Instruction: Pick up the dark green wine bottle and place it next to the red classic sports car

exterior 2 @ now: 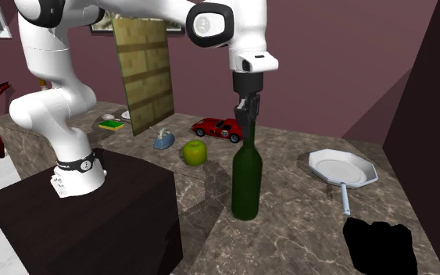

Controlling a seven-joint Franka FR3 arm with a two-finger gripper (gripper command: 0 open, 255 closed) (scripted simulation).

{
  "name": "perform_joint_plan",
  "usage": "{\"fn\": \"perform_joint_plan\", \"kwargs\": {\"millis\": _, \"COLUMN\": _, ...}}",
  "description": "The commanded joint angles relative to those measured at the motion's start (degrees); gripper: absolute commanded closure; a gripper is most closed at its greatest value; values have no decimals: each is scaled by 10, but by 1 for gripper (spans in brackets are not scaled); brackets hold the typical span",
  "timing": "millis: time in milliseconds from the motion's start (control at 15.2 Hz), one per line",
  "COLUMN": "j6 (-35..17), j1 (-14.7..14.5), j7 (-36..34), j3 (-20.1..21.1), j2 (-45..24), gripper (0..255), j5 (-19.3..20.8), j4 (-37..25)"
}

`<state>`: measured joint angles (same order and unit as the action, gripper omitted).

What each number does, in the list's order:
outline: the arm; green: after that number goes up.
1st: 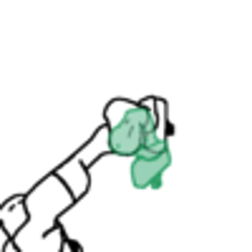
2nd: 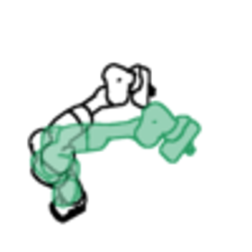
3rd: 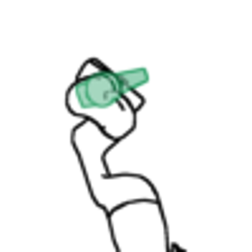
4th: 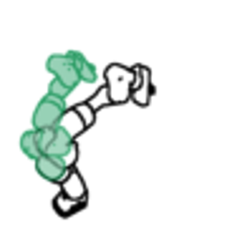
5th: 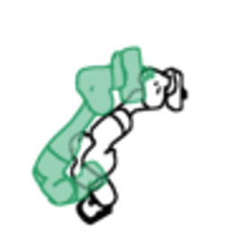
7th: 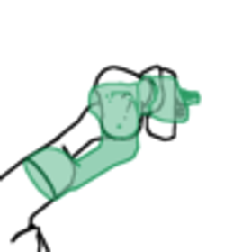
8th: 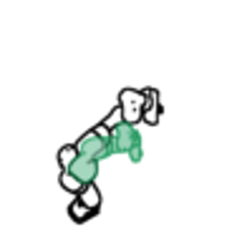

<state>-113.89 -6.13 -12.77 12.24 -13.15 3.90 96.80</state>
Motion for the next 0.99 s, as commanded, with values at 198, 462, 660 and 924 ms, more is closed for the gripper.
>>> {"fn": "perform_joint_plan", "kwargs": {"millis": 198, "j6": 36, "j1": 0, "j7": 2, "j3": 1, "j2": 5, "gripper": 255, "j5": -2, "j4": -32}}
{"fn": "perform_joint_plan", "kwargs": {"millis": 462, "j6": 66, "j1": -1, "j7": 3, "j3": 1, "j2": 6, "gripper": 255, "j5": -3, "j4": -60}}
{"fn": "perform_joint_plan", "kwargs": {"millis": 660, "j6": 89, "j1": -1, "j7": 4, "j3": 1, "j2": 6, "gripper": 255, "j5": -3, "j4": -84}}
{"fn": "perform_joint_plan", "kwargs": {"millis": 924, "j6": 121, "j1": -2, "j7": 4, "j3": 2, "j2": 4, "gripper": 255, "j5": -3, "j4": -117}}
